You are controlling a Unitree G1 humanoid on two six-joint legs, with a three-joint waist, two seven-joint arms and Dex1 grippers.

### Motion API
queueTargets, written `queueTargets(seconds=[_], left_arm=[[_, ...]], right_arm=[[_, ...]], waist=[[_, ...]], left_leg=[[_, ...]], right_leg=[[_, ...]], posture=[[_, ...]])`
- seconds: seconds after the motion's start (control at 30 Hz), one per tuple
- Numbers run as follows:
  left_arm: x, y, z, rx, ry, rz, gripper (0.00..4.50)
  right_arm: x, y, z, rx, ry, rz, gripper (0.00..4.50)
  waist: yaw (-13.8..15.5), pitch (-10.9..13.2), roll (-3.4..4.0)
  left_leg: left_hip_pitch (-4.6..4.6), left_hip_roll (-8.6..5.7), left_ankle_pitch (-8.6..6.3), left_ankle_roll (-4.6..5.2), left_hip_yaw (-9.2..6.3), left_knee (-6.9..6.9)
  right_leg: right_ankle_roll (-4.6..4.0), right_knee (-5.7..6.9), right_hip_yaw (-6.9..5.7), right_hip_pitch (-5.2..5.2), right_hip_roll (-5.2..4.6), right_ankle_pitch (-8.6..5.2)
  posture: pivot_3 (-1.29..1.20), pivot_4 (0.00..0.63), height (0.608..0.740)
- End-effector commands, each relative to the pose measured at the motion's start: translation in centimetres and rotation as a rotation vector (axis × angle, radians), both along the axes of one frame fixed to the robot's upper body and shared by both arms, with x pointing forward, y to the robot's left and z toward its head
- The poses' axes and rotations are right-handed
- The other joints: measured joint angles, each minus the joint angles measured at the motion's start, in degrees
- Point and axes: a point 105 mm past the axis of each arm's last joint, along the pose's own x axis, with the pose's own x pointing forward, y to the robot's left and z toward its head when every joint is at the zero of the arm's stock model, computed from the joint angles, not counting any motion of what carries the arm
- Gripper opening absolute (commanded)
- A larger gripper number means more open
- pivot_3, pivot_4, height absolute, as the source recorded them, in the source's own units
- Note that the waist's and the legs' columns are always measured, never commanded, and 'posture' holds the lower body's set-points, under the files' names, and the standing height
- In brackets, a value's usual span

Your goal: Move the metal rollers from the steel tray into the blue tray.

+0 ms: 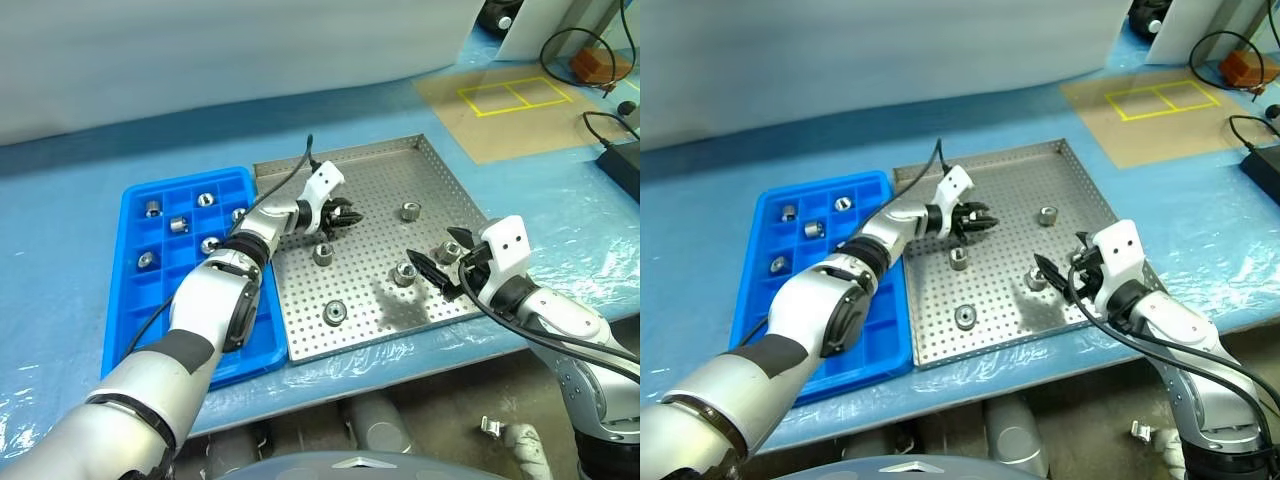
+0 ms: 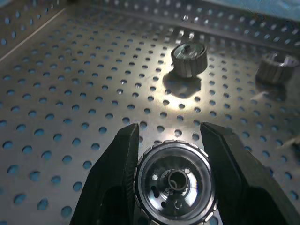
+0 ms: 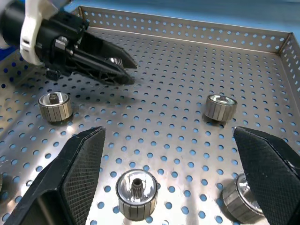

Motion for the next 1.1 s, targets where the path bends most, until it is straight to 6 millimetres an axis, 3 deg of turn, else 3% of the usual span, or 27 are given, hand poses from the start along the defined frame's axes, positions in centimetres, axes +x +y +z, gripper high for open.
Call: queueTargets(seconds=[0.03,0.13,0.33,0.53,0.73,1.0,1.1], left_arm=[[-0.2,0.5,6.3,-0.137,-0.148,-0.133,1.72],[-0.5,2.3,7.7,-0.150,-0.195,-0.174,1.72],[-2.1,7.6,7.9,-0.087,-0.321,-0.187,1.72],[-4.6,12.2,7.4,0.010,-0.368,-0.091,1.72],[-6.8,15.5,9.0,0.007,-0.393,0.072,1.72],[-9.4,20.2,5.3,0.049,-0.266,0.291,1.72],[-10.7,21.3,3.2,0.066,-0.197,0.342,1.72]], right_arm=[[0.4,0.4,0.7,0.001,-0.039,0.025,4.50],[1.0,0.8,0.7,0.003,-0.042,0.056,4.50],[3.2,2.6,0.9,0.016,-0.049,0.163,4.50],[5.3,5.0,1.1,0.028,-0.051,0.293,4.50],[7.0,7.6,1.1,0.034,-0.050,0.421,4.50],[7.7,10.6,1.5,0.058,-0.049,0.563,4.50],[5.6,12.2,1.5,0.127,0.025,0.709,4.50]], waist=[[0.28,0.00,0.00],[0.69,0.01,0.00],[2.33,0.03,0.04],[8.20,0.12,-0.02],[15.13,0.17,0.07],[18.51,0.17,0.07],[19.05,0.17,0.06]], left_leg=[[-0.02,0.01,0.00,0.00,0.01,0.00],[0.05,0.05,0.00,0.00,0.04,0.00],[0.35,0.16,0.03,-0.05,0.08,-0.03],[0.31,0.26,0.15,-0.22,0.10,0.08],[0.48,0.41,0.38,-0.62,0.15,-0.05],[0.59,0.37,0.39,-1.03,0.24,-0.22],[0.58,0.44,0.46,-1.15,0.22,-0.30]], right_leg=[[0.00,0.02,0.00,-0.04,0.00,0.00],[-0.01,0.10,0.02,-0.03,0.00,0.01],[-0.03,0.28,0.08,0.09,0.05,0.02],[-0.21,1.09,0.09,-0.29,0.04,-0.08],[-0.28,1.33,0.09,-0.34,0.11,-0.12],[-0.30,1.39,0.20,-0.39,0.11,-0.14],[-0.31,1.50,0.18,-0.49,0.19,-0.15]], posture=[[-0.55,0.150,0.740],[-0.51,0.150,0.740],[-0.34,0.150,0.740],[-0.17,0.150,0.740],[-0.01,0.150,0.740],[0.10,0.150,0.740],[0.12,0.150,0.740]])
